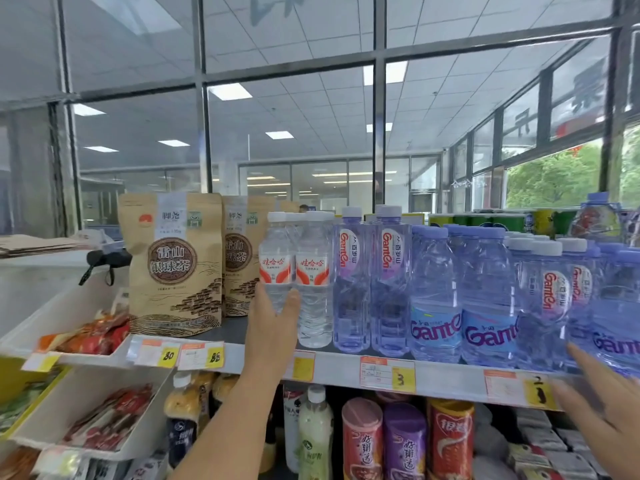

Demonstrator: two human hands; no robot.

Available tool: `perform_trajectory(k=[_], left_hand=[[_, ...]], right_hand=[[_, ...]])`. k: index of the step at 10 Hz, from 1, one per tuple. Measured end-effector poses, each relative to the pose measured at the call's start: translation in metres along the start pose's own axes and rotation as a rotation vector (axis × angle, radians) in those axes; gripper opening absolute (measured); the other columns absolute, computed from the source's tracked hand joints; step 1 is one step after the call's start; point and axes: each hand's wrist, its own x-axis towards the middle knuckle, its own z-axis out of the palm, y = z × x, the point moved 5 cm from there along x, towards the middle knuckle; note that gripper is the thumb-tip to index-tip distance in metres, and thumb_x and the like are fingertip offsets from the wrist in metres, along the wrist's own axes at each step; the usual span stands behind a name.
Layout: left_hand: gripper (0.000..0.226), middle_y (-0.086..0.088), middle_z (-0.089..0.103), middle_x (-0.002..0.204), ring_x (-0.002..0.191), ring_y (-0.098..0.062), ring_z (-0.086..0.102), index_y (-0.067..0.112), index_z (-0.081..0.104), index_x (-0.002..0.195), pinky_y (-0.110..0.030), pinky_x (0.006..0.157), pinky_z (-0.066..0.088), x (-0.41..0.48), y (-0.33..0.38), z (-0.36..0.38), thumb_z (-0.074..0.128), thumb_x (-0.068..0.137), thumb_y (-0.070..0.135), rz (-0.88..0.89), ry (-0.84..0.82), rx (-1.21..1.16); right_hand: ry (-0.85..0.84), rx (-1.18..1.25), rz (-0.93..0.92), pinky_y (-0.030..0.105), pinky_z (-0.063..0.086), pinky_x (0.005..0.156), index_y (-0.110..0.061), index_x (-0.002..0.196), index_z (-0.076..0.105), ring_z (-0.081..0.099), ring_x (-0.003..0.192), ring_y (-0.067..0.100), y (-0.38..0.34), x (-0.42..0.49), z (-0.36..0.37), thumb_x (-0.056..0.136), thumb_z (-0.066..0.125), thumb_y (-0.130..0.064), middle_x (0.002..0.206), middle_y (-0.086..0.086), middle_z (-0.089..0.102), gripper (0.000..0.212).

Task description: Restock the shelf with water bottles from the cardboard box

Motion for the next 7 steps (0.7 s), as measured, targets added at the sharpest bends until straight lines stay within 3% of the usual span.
perform_trajectory(k=[1,2,3,4,5,7], left_hand=[[0.085,0.005,0.009,0.166,0.151,-0.014,0.009,0.029,0.006,0.158,-0.037,0.118,0.013,0.0,-0.006,0.003,0.042,0.091,0.068,-0.026,0.01,0.045],[0.09,0.011,0.009,0.165,0.151,-0.011,0.009,0.035,0.006,0.157,-0.035,0.116,0.012,-0.003,-0.01,0.001,0.04,0.084,0.075,-0.013,-0.025,0.025],[0.091,0.01,0.006,0.166,0.151,-0.013,0.008,0.038,0.008,0.157,-0.042,0.12,0.012,-0.01,-0.005,-0.001,0.041,0.081,0.077,-0.03,-0.041,-0.012],[0.085,0.006,0.003,0.166,0.152,-0.015,0.007,0.035,0.015,0.157,-0.044,0.121,0.012,-0.027,0.011,-0.001,0.038,0.084,0.072,-0.004,-0.018,-0.002],[0.066,0.011,0.013,0.164,0.15,-0.009,0.012,0.037,0.029,0.152,-0.04,0.119,0.017,-0.057,0.035,-0.001,0.041,0.093,0.063,0.047,-0.04,-0.025],[0.054,0.006,0.036,0.157,0.142,-0.013,0.035,0.031,0.038,0.15,-0.045,0.117,0.029,-0.115,0.104,-0.012,0.045,0.1,0.049,0.113,-0.07,-0.014]], right_hand=[[-0.023,0.007,0.008,0.061,0.036,0.106,-0.014,0.143,0.049,0.057,0.122,0.038,-0.008,-0.004,-0.002,0.08,0.05,-0.051,0.132,0.014,0.063,0.073],[-0.088,-0.003,0.013,0.048,0.021,0.116,-0.019,0.149,0.039,0.044,0.136,0.029,-0.013,-0.007,-0.007,0.083,0.041,-0.057,0.147,0.007,0.05,0.077],[-0.121,0.018,-0.009,0.04,0.015,0.12,-0.025,0.154,0.028,0.033,0.143,0.02,-0.019,-0.009,-0.012,0.087,0.039,-0.058,0.155,0.0,0.039,0.075],[-0.153,0.07,-0.001,0.039,0.024,0.119,-0.033,0.154,0.022,0.028,0.145,0.015,-0.023,-0.013,-0.026,0.089,0.042,-0.06,0.158,-0.009,0.031,0.073],[-0.099,0.18,-0.064,0.036,0.033,0.113,-0.039,0.152,0.026,0.029,0.144,0.01,-0.035,-0.02,-0.055,0.086,0.042,-0.064,0.156,-0.017,0.031,0.072],[0.046,0.268,-0.214,0.026,0.029,0.106,-0.023,0.146,0.044,0.038,0.137,0.01,-0.054,-0.045,-0.115,0.097,0.053,-0.039,0.15,-0.006,0.043,0.053]])
